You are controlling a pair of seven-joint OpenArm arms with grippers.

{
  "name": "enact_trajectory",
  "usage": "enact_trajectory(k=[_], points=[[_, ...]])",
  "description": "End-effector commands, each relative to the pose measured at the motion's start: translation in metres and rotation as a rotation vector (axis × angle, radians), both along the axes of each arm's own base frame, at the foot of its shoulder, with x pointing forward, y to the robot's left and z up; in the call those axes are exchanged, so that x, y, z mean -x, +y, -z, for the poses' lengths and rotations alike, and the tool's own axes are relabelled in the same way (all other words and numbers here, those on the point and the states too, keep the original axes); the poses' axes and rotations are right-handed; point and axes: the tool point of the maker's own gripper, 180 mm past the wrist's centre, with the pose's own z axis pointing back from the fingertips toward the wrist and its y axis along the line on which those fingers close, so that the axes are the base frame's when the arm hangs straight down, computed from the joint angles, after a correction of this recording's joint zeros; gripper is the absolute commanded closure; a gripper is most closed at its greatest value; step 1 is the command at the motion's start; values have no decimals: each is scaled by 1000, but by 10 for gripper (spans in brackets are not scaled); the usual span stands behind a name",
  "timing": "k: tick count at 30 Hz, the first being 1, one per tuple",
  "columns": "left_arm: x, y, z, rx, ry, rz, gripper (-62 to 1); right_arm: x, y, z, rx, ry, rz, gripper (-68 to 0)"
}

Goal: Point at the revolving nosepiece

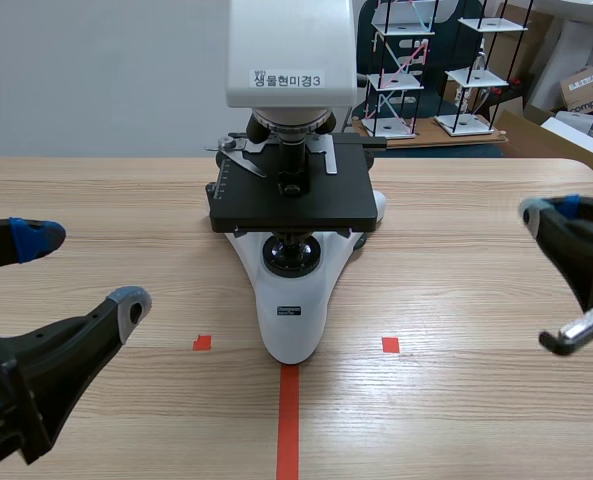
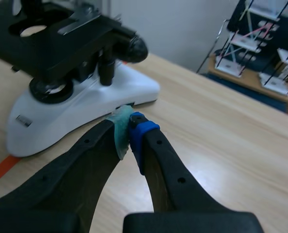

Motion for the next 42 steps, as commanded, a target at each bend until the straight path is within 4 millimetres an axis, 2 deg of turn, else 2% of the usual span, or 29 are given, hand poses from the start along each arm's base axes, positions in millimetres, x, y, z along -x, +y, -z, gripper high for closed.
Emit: enact_trajectory(k=[1, 7, 10, 17, 24, 36, 42], points=[[1, -1, -6, 19, -13, -2, -596, -12, 4, -27, 17, -94, -25, -2], [1, -1, -6, 19, -13, -2, -596, -41, 1, -66, 84, -217, -46, -2], [1, -1, -6, 19, -13, -2, -596, -50, 6, -75, 109, -238, -99, -2], [1, -1, -6, 19, -13, -2, -596, -75, 10, -66, 120, -209, -148, -2], [1, -1, -6, 19, -13, -2, -596, -91, 23, -59, 111, -185, -238, -2], [1, -1, -6, 19, -13, -2, -596, -97, 55, -65, 121, -182, -399, -2], [1, -1, -6, 19, -13, -2, -596, -102, 63, -53, 113, -141, -435, -2]])
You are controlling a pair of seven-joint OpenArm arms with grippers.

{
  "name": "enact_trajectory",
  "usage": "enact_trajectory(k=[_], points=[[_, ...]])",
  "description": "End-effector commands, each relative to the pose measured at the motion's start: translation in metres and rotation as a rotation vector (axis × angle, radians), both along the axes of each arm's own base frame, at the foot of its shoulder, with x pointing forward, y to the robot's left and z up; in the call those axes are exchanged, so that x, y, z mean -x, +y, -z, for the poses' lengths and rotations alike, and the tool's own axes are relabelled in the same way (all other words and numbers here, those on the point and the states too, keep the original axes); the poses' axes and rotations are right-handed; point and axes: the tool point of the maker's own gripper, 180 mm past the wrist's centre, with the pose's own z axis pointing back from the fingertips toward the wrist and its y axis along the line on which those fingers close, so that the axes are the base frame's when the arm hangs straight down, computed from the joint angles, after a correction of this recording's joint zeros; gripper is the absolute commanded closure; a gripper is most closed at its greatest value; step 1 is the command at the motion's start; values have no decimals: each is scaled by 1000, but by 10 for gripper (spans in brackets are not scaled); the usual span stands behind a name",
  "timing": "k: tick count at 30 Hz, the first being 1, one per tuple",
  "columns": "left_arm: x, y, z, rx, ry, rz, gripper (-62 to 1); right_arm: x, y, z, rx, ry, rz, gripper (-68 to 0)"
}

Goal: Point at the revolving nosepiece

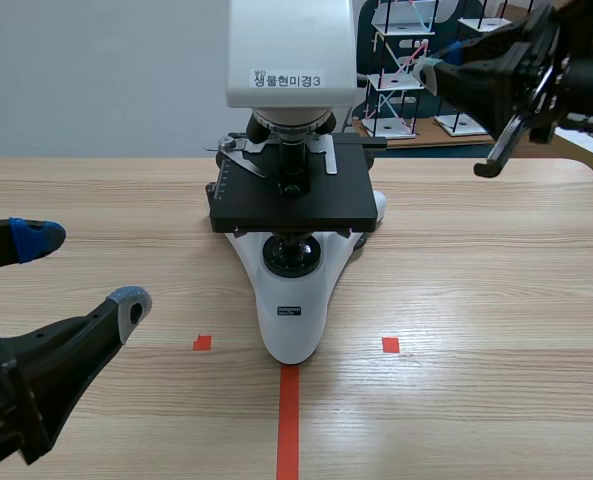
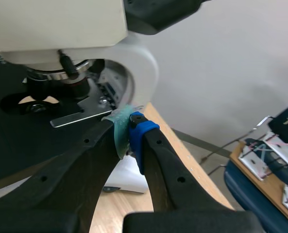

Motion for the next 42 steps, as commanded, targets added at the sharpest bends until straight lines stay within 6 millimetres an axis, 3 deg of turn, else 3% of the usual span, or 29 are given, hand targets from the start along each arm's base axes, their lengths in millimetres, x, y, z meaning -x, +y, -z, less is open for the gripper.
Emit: enact_trajectory(k=[1, 5, 42], points=[[1, -1, -6, 18, -13, -2, -596, -8, -3, -6, -22, -14, 15, -2], [1, -1, -6, 19, -14, -2, -596, -13, -2, 1, -40, 15, 9, -2], [1, -1, -6, 18, -14, -2, -596, -8, 7, -8, -58, -4, -58, -2]])
